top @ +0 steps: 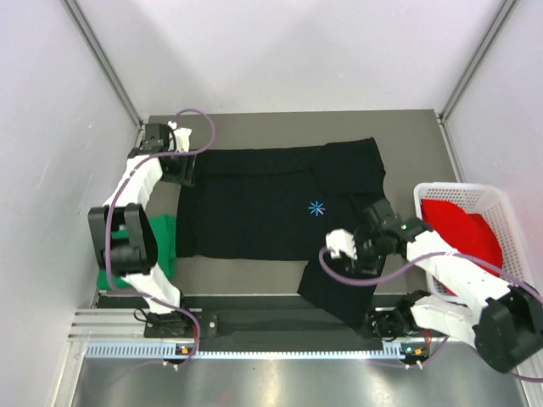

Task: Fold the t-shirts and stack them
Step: Fold the tshirt

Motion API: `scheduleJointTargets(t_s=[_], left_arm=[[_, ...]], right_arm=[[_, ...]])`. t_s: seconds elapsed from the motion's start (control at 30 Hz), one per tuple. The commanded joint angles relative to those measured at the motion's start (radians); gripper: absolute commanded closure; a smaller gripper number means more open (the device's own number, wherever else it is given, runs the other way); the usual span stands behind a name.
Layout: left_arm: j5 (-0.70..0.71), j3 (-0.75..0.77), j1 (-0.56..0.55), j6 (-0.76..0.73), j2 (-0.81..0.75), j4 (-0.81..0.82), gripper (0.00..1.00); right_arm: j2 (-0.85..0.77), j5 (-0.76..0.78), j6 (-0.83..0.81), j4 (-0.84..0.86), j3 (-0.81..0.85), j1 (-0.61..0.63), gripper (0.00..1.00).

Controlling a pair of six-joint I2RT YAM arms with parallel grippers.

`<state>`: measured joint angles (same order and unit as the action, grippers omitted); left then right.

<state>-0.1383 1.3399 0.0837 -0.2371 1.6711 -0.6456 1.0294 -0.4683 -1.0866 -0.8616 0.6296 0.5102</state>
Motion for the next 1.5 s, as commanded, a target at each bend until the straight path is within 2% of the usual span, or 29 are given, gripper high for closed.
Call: scheduleJointTargets(t_s=[0.0, 0.1, 0.17, 0.2, 0.3, 0.37, 0.53, 0.63, 0.8, 0.97, 1.1, 1.2, 1.3, 1.47], left_arm=[[0.029, 0.144, 0.001, 0.001, 0.076, 0.044, 0.39], [0.036, 0.282, 0.011, 0.036, 0.185, 0.053, 0.32], [-0.027, 0.356, 0.031, 0.093, 0.275, 0.047, 0.22], [-0.059, 0.43, 0.039, 0.114, 0.31, 0.029, 0.21], [-0.142, 0.594, 0.06, 0.18, 0.452, -0.04, 0.23], [-0.171, 0.677, 0.07, 0.206, 0.535, -0.057, 0.27], [-0.193, 0.716, 0.09, 0.234, 0.628, 0.003, 0.33], [-0.192, 0.76, 0.091, 0.222, 0.685, -0.017, 0.34], [-0.208, 0.737, 0.099, 0.217, 0.716, 0.049, 0.35], [-0.228, 0.755, 0.1, 0.234, 0.759, 0.078, 0.44], [-0.234, 0.759, 0.1, 0.234, 0.782, 0.089, 0.51], [-0.224, 0.759, 0.099, 0.236, 0.791, 0.092, 0.55], [-0.208, 0.762, 0.103, 0.236, 0.793, 0.095, 0.57], [-0.201, 0.771, 0.106, 0.236, 0.794, 0.09, 0.76]], right_arm=[[0.053, -0.067, 0.135, 0.2, 0.111, -0.111, 0.55], [0.133, -0.163, 0.273, 0.333, 0.215, -0.229, 0.54], [0.231, -0.258, 0.399, 0.383, 0.315, -0.346, 0.53], [0.274, -0.295, 0.48, 0.403, 0.356, -0.419, 0.53], [0.444, -0.401, 0.63, 0.447, 0.49, -0.502, 0.52], [0.55, -0.42, 0.651, 0.452, 0.58, -0.547, 0.51], [0.756, -0.429, 0.735, 0.49, 0.737, -0.607, 0.5], [0.813, -0.446, 0.798, 0.547, 0.779, -0.633, 0.5], [0.859, -0.464, 0.875, 0.637, 0.808, -0.65, 0.5], [0.951, -0.415, 1.016, 0.762, 0.877, -0.671, 0.49], [1.084, -0.371, 1.07, 0.691, 1.027, -0.671, 0.47], [1.196, -0.307, 1.026, 0.599, 1.139, -0.67, 0.44], [1.241, -0.233, 1.013, 0.563, 1.212, -0.671, 0.44], [1.339, -0.175, 1.042, 0.547, 1.323, -0.67, 0.44]])
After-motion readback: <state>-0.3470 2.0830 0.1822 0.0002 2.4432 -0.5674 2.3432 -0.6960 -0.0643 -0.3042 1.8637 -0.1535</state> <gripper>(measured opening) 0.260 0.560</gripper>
